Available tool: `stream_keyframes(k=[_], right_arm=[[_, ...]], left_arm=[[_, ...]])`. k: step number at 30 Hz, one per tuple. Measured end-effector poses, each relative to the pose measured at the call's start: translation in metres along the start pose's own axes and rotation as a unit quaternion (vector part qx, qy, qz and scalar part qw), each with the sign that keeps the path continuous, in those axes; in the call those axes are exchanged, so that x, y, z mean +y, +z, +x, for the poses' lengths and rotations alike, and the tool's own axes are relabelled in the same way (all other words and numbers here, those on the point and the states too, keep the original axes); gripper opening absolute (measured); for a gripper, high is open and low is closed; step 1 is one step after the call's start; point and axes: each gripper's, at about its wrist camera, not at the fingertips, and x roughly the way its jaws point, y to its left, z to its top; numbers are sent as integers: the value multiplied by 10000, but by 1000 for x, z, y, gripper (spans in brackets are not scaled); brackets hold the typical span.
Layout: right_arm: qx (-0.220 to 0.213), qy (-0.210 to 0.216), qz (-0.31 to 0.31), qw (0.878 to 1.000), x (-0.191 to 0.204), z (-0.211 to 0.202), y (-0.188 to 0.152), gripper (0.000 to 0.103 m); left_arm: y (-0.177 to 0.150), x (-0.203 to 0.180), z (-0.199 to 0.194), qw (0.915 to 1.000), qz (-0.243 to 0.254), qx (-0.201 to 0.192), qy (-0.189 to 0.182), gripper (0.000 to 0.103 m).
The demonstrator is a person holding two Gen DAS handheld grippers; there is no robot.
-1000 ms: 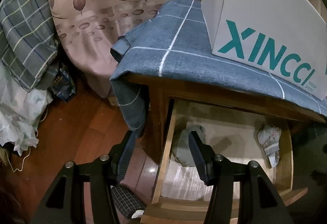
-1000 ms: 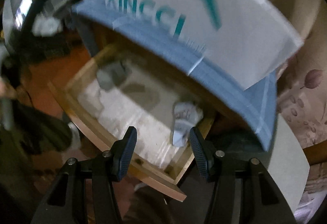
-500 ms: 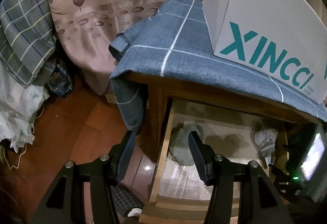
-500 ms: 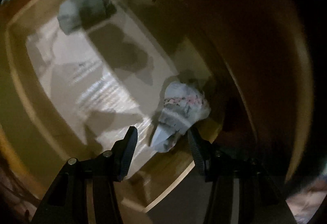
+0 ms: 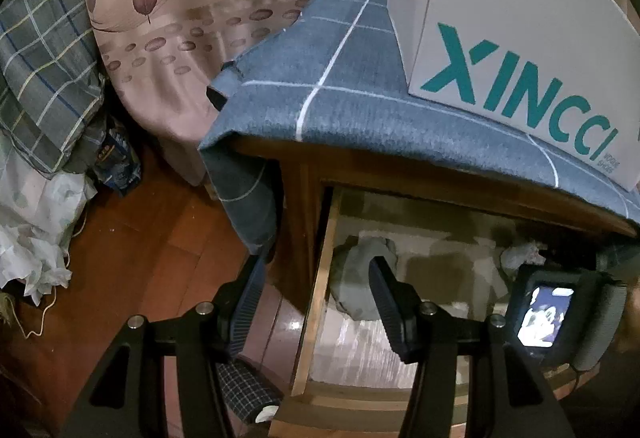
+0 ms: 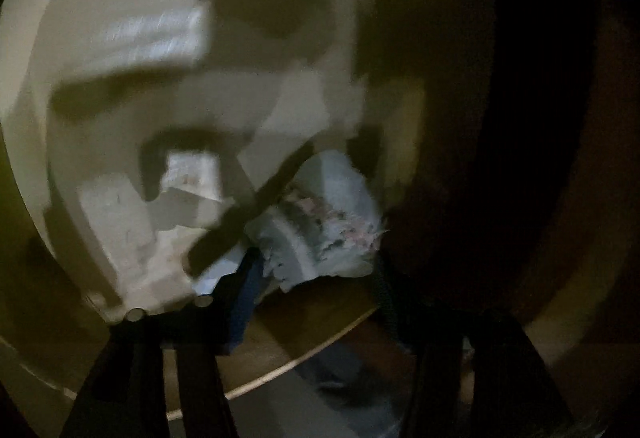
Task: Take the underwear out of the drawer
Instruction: 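Move the right tool down into the drawer toward the floral-print sock, then close the right tool on the floral-print sock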
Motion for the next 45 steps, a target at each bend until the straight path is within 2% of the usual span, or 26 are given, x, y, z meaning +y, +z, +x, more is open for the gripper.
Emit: stream_keyframes(k=[2, 4, 11, 16, 21, 22, 23, 25, 28, 31, 34, 35, 37, 38, 41, 45], right_arm=[[133, -61, -431, 9990, 9, 5, 2, 61], [182, -226, -832, 9961, 15, 8, 5, 61], [415, -69, -1336, 9901, 18, 28, 15, 67], [672, -35, -1516, 9862, 18, 51, 18, 68], [718, 159, -1516, 9857, 18, 60, 18, 68], [729, 289, -1482, 9858, 15, 66, 17, 61], [753, 446, -1401, 9863, 13, 67, 16, 51], [714, 712, -1136, 9884, 6, 68, 14, 40], [530, 1024, -652, 9912, -3, 65, 8, 34], [185, 1720, -20, 9849, -15, 58, -3, 32], [-280, 2625, 581, 9628, -25, 44, -16, 31], [-383, 2802, 726, 9564, -27, 42, -19, 31], [-602, 3327, 1076, 9349, -32, 39, -27, 31], [-725, 3382, 1240, 9300, -33, 38, -31, 35], [-848, 3334, 1576, 9257, -29, 35, -39, 45], [-1012, 3409, 1911, 9149, -30, 31, -50, 47]], left_arm=[[0, 1, 2, 10000, -31, 52, -54, 55], [0, 1, 2, 9999, -41, 76, -64, 55], [-1, -2, 2, 9999, 12, 107, -86, 55], [-1, 0, 1, 9999, -11, 108, -112, 55], [0, 2, 4, 9997, -89, 171, -160, 55], [0, 3, 4, 9996, -104, 192, -174, 55], [0, 3, 5, 9996, -117, 193, -172, 55], [-1, 3, 4, 9997, -118, 165, -151, 55], [-1, 4, 4, 9997, -124, 189, -136, 55], [0, 3, 5, 9997, -137, 181, -133, 55], [0, 2, 6, 9997, -101, 183, -109, 55], [0, 2, 6, 9997, -97, 182, -107, 55], [-1, 2, 6, 9998, -92, 174, -104, 55], [-1, 2, 6, 9998, -91, 166, -97, 55], [-1, 3, 7, 9997, -108, 187, -72, 55], [-1, 6, 9, 9995, -178, 246, -84, 55]])
